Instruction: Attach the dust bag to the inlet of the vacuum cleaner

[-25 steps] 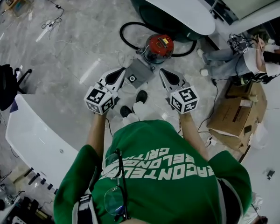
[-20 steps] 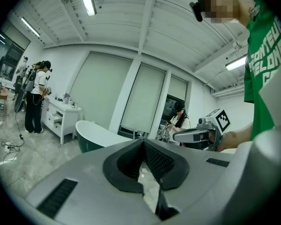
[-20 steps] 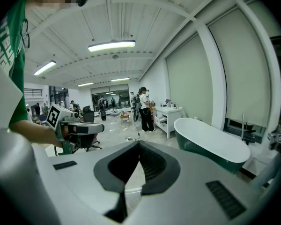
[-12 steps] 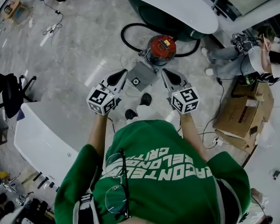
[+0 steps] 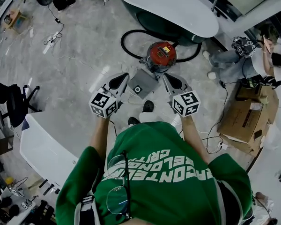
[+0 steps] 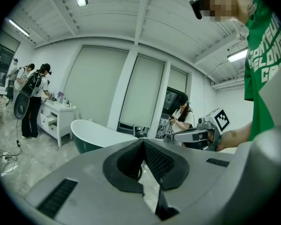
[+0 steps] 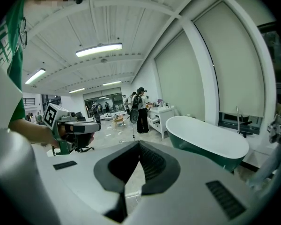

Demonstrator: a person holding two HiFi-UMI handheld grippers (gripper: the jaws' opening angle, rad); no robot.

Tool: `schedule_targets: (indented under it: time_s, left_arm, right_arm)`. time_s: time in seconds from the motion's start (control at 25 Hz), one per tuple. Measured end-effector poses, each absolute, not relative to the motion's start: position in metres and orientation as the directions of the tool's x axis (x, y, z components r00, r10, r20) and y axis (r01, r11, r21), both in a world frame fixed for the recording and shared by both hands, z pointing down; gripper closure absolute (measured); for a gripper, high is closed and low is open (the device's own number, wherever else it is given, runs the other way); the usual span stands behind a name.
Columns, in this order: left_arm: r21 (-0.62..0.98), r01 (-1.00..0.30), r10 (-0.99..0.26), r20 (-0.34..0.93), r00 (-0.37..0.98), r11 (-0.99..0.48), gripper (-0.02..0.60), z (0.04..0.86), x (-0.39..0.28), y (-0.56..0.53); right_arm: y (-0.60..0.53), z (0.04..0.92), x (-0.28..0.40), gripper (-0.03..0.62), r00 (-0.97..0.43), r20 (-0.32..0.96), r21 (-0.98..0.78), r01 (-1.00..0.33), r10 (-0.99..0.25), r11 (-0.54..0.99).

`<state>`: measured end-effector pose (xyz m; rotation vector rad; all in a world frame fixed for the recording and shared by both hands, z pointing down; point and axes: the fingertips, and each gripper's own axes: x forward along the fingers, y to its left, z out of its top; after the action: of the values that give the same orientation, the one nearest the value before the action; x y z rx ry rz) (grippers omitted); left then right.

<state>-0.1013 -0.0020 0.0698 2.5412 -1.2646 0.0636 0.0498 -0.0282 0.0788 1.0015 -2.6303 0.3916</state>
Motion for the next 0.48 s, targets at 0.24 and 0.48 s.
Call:
schedule_targets:
  time_s: [0.24,0.48]
  left_arm:
    - [0.248,-0.790,-0.769,0.198,0.608,-0.561,0.578,0.077,-0.089,-0.019]
    - [0.243,-0.806,-0.775,0.232,0.588,-0.539,0.578,0.090,-0.077,-0.027]
  right_arm:
    - [-0.046,0.088,0.064,0.586,-0.714,0.383,-0.161,-0.676,-0.586,0.719]
    - [-0.055,0.102,0.078,0.586,-0.728,0.400,-0.179,-0.658,-0.557,0.732]
